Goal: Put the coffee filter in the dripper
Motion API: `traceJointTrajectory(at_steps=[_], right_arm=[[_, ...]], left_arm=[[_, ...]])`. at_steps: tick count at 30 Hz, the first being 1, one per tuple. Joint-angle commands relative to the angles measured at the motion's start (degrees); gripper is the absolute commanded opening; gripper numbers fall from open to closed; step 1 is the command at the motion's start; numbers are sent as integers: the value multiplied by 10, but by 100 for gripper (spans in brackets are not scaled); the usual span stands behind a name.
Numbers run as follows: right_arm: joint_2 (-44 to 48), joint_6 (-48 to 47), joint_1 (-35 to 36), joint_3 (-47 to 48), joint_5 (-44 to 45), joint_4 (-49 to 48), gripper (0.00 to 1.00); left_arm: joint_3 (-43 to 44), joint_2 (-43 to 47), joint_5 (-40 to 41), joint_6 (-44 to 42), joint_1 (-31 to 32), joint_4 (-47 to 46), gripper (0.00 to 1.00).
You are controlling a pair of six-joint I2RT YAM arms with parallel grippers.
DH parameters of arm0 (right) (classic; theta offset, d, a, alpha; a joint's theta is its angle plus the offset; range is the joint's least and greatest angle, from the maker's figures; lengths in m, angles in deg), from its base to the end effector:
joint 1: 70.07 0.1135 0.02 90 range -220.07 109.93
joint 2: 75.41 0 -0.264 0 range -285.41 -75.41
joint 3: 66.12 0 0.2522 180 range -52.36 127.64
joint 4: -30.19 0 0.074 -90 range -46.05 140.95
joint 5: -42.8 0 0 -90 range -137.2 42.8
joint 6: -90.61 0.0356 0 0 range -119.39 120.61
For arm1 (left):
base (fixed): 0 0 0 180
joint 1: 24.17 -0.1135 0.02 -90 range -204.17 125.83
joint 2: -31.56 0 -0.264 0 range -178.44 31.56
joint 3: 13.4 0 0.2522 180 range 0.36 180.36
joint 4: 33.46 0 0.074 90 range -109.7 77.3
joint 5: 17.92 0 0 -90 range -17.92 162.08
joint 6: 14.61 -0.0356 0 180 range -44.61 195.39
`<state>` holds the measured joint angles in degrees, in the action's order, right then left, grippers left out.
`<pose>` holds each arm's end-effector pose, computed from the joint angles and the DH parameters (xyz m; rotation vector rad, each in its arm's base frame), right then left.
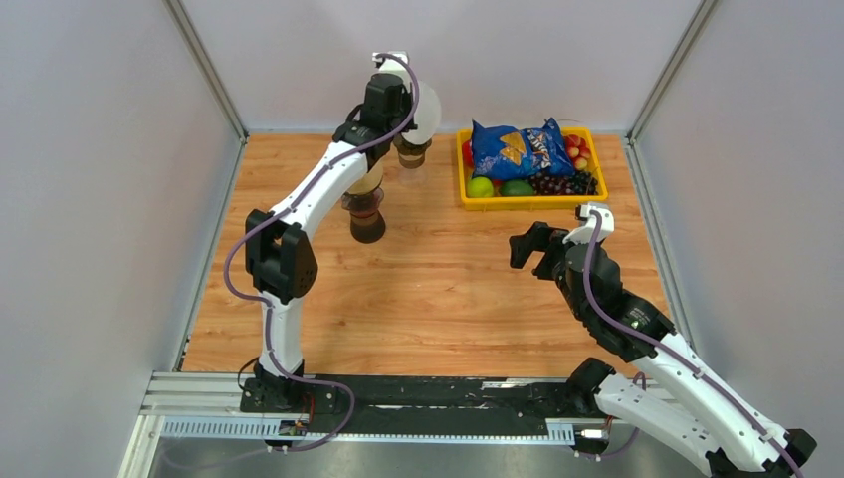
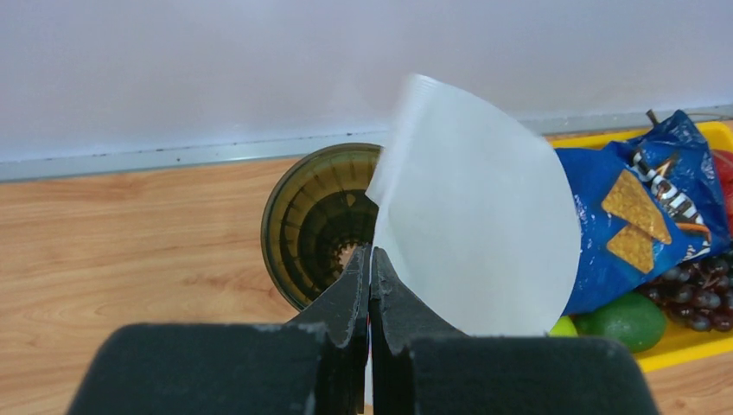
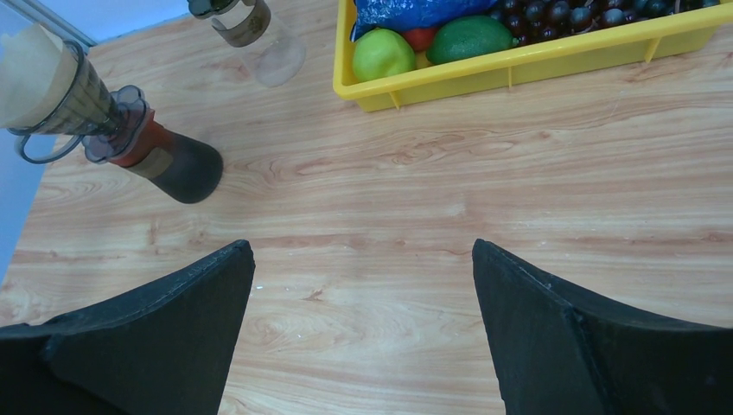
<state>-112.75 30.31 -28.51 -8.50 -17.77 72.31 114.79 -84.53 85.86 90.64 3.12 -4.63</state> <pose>0.1195 0.0825 0.3220 0.1384 1.9103 0.3407 0.4364 -0.2156 0.3722 0.0288 1.8640 -0.2918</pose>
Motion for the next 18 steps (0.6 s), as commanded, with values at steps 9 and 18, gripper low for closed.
traceJointTrajectory(at_steps=[9,18], right_arm=[[2,-6,-1,-2,22,-22,100],[-6,-1,-1,-4,19,-22,100]], left_arm=[[59,-36,-15,-22,-27,56,0],[90,-67,-19,-27,-34,86,4]])
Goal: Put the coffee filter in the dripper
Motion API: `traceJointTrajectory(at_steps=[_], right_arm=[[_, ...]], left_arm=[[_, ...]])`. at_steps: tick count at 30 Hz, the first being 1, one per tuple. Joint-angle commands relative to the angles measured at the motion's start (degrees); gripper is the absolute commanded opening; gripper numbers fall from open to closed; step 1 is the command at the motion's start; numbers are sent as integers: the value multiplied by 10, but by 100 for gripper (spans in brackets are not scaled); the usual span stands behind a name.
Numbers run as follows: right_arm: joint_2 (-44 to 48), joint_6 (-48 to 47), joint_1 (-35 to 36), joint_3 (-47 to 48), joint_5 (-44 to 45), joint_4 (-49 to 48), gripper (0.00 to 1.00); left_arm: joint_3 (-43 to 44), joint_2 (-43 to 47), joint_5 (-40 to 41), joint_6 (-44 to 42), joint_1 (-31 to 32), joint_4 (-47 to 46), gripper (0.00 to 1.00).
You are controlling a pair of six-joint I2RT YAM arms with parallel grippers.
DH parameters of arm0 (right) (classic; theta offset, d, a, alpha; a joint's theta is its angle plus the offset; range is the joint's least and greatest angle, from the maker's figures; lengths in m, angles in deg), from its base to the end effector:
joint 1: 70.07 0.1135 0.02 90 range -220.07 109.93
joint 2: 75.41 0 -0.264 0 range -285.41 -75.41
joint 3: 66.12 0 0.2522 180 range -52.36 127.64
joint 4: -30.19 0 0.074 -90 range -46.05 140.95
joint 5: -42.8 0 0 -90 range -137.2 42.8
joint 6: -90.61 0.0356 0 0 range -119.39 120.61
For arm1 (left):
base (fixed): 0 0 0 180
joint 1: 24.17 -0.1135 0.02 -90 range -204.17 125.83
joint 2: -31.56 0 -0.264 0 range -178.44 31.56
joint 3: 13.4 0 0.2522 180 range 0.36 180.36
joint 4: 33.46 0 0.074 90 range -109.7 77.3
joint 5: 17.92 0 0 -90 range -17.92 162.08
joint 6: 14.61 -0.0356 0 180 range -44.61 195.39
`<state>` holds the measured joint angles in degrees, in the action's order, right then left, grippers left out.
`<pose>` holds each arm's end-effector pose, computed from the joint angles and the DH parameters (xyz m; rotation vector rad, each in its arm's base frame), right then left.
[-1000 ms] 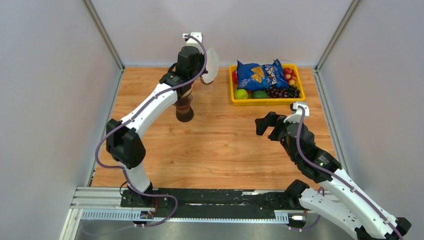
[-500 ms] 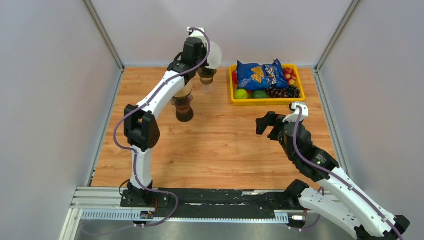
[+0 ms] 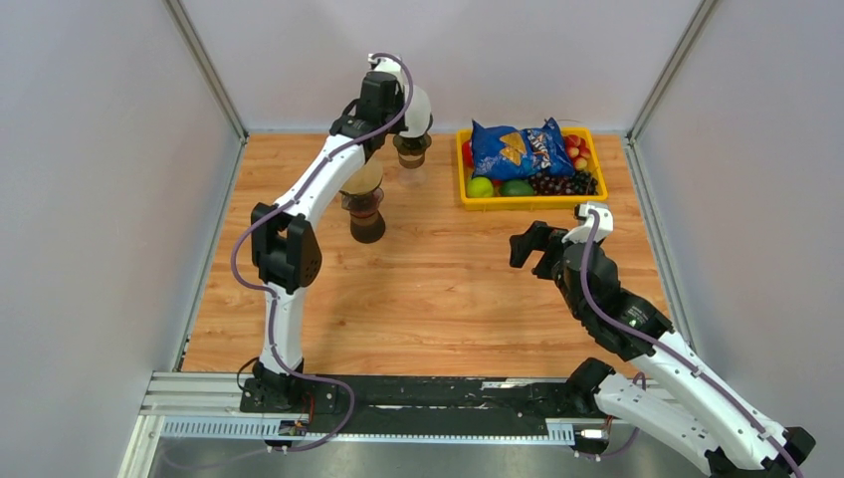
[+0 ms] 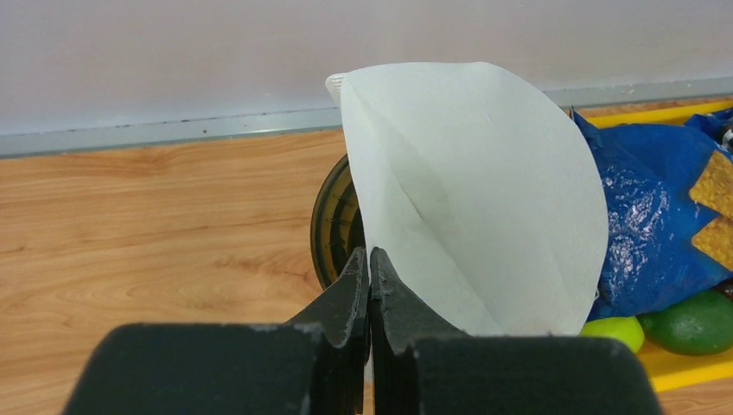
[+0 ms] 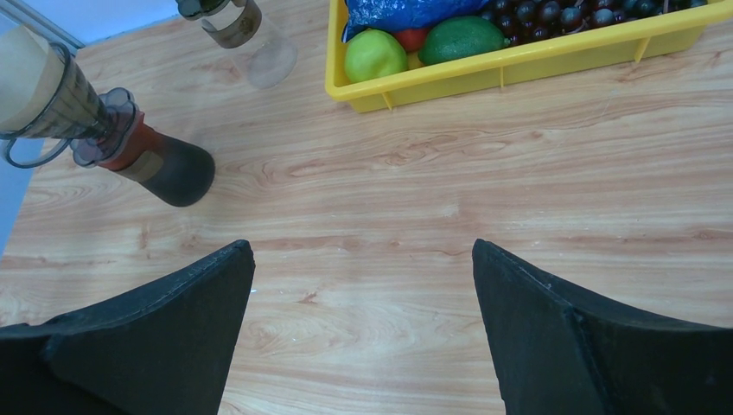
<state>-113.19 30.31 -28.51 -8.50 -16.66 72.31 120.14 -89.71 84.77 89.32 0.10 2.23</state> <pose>0.1208 0.0829 0.3211 0.1487 1.9104 0.3185 0.4620 -0.1997 0.3495 0.0343 1.9750 -0.2163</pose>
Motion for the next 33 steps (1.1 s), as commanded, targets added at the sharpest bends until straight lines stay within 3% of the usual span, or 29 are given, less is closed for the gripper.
traceJointTrajectory(at_steps=[1,6,16,21,28,33], right_arm=[[-1,-2,-1,-4,8,-22,100],[-4,-2,-2,-1,9,-22,100],[-10,-4,-1,8,10,-22,100],[-12,-3,-1,8,12,-22,100],[-11,-6,-1,8,15,-21,100],[-14,-5,-1,7,15,-21,100]], left_arm=[[42,-18,-11,-13,-4,19,7],[47,-12,-12,-9,-4,22,26],[48,33,-25,-1,-3,18,49],[43,67,-18,3,-4,14,68],[-3,117,-16,3,-4,-32,75],[-6,111,-45,-1,-4,-71,74]])
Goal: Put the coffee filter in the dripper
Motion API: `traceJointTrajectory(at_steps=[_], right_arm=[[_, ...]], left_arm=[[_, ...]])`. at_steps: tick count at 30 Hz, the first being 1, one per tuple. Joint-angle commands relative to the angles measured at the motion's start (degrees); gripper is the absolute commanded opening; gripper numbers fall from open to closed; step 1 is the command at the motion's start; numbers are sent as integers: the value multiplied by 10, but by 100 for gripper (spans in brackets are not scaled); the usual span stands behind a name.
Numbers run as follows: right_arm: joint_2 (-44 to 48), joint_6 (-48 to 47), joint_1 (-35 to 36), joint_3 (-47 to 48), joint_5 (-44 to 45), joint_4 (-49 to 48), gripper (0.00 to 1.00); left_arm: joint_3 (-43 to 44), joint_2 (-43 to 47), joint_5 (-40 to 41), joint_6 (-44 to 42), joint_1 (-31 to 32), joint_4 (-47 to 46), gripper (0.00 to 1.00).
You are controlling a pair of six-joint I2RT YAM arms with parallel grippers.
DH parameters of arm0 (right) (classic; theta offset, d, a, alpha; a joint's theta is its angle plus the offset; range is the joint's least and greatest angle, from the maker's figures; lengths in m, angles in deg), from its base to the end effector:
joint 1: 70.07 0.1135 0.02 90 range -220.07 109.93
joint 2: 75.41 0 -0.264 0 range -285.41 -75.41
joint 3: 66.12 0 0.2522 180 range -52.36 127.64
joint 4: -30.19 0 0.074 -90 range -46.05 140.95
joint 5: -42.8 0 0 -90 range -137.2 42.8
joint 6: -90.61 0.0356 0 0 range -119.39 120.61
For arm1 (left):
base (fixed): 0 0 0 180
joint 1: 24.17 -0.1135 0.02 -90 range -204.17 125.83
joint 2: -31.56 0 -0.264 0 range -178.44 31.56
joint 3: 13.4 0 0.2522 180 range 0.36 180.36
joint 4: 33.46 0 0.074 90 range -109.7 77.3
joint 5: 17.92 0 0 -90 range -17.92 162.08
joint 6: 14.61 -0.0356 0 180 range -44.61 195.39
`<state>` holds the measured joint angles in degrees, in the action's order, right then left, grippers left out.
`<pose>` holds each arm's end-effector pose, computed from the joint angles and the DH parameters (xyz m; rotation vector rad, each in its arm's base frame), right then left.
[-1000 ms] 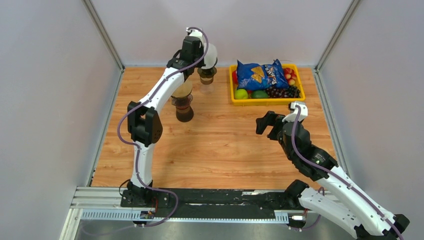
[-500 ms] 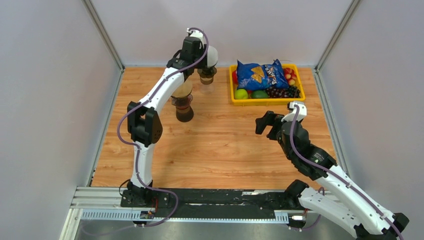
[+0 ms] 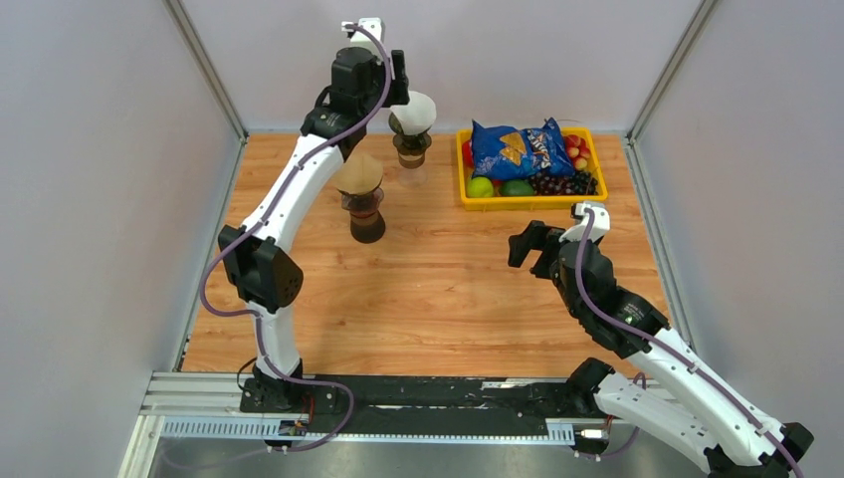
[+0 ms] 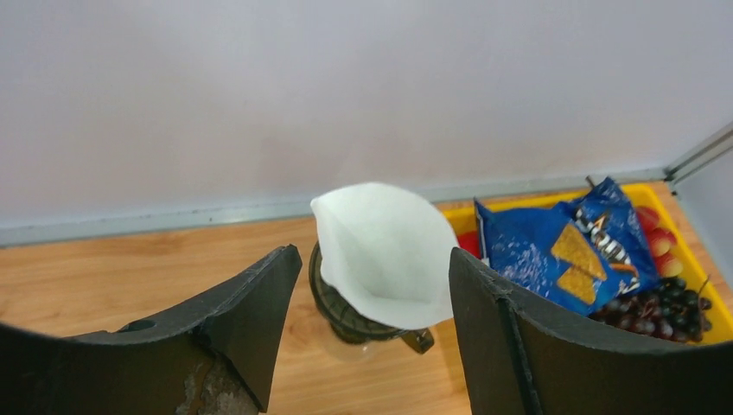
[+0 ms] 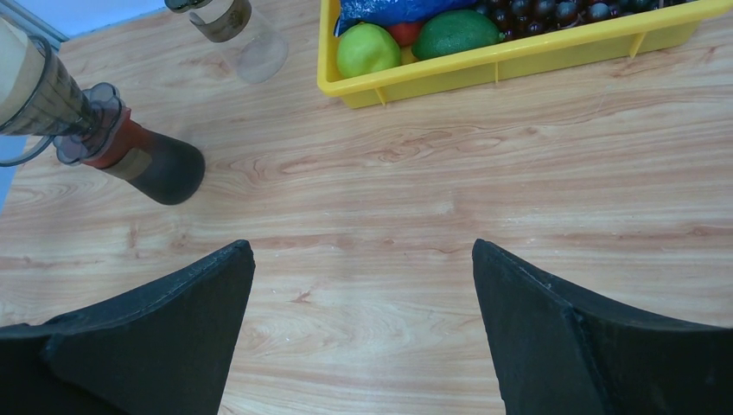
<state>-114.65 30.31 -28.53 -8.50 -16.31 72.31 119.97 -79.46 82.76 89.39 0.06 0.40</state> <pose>0.1248 0.0862 0.3179 0.1451 1.9294 0.2961 0.4174 -0.1806 0.4341 0.0232 1.7789 -0.3179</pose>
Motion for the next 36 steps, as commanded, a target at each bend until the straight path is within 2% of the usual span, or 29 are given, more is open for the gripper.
traceJointTrajectory(at_steps=[1,10,14,36], right_arm=[[1,-5,-1,8,12,-21,100],[-1,-8,-1,5,12,-21,100],[0,-10,-1,0,14,-19,100],[-5,-10,-1,-19,22,-17,100]], left_arm=[[-2,3,-29,-2,-3,-63,72],[105,-116,-38,9,-3,-51,56],[115,-149,-33,8,-7,-54,49],[103,-197,-110,13,-28,-52,50]])
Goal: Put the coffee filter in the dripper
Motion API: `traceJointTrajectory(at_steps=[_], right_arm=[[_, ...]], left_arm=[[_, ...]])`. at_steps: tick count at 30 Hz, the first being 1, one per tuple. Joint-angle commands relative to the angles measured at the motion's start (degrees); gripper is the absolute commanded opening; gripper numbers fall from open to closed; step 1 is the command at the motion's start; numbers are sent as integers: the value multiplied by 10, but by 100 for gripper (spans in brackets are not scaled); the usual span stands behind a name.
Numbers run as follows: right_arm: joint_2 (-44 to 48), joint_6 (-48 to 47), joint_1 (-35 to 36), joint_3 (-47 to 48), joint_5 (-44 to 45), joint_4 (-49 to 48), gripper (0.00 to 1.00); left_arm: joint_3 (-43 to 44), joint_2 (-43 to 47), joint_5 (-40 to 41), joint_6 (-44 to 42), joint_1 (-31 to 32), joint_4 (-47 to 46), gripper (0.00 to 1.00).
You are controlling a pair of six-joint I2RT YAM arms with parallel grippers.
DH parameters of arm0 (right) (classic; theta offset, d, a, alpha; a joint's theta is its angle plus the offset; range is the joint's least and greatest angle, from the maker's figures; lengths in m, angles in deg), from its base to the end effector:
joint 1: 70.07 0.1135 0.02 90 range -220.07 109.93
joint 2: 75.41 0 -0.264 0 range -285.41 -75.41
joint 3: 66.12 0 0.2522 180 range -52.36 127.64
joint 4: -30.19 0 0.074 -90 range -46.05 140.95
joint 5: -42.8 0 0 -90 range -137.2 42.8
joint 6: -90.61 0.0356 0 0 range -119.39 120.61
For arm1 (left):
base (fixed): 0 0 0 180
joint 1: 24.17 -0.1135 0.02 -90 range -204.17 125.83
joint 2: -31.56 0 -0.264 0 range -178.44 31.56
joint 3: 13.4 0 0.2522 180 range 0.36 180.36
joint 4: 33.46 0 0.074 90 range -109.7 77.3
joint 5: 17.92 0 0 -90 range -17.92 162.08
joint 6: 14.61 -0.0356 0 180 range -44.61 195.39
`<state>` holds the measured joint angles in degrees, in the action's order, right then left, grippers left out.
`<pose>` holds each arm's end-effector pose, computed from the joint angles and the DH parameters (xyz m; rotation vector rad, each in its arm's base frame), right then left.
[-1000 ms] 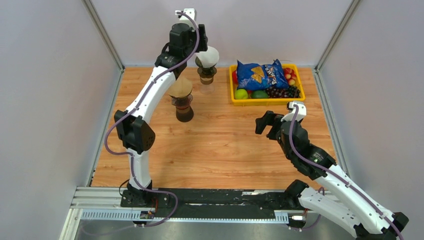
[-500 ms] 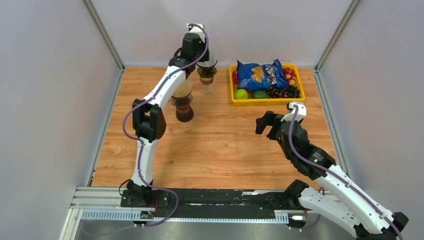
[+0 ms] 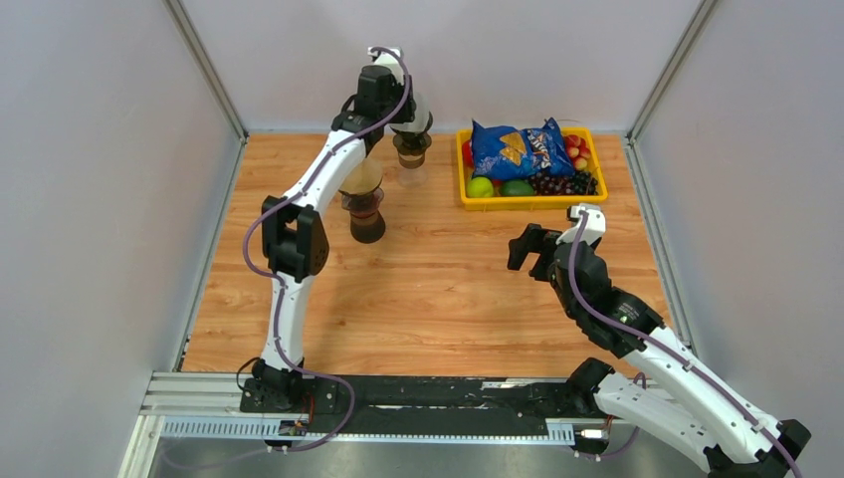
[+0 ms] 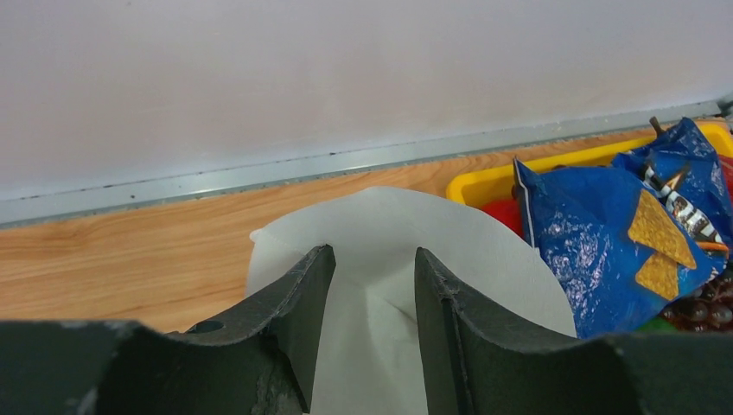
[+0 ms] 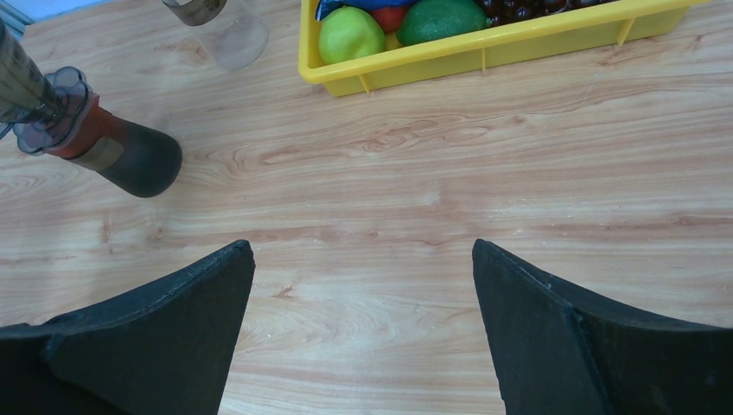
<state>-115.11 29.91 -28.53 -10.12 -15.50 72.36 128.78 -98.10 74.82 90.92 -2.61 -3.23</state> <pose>0.1268 0.0873 0.3074 0.1355 1.9550 0.2541 0.5020 -0.1965 0.3381 0.0667 1.8978 -0.3980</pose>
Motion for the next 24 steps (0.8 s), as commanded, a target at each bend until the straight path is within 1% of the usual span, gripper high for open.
traceJointTrajectory(at_steps=[1,6,13,24], right_arm=[[-1,-6,-1,-3,14,-17,100],[-3,-9,-1,-3,16,-17,100],[-5,-11,-1,-4,19,-17,100],[-6,-12,-1,-2,22,-17,100]], left_arm=[[15,-11,-34,-2,-1,-16,50],[29,-21,-37,-7,-1,-6,51],[33,-30,-52,-16,-2,7,51],[47,-11,-67,-18,1,13,52]])
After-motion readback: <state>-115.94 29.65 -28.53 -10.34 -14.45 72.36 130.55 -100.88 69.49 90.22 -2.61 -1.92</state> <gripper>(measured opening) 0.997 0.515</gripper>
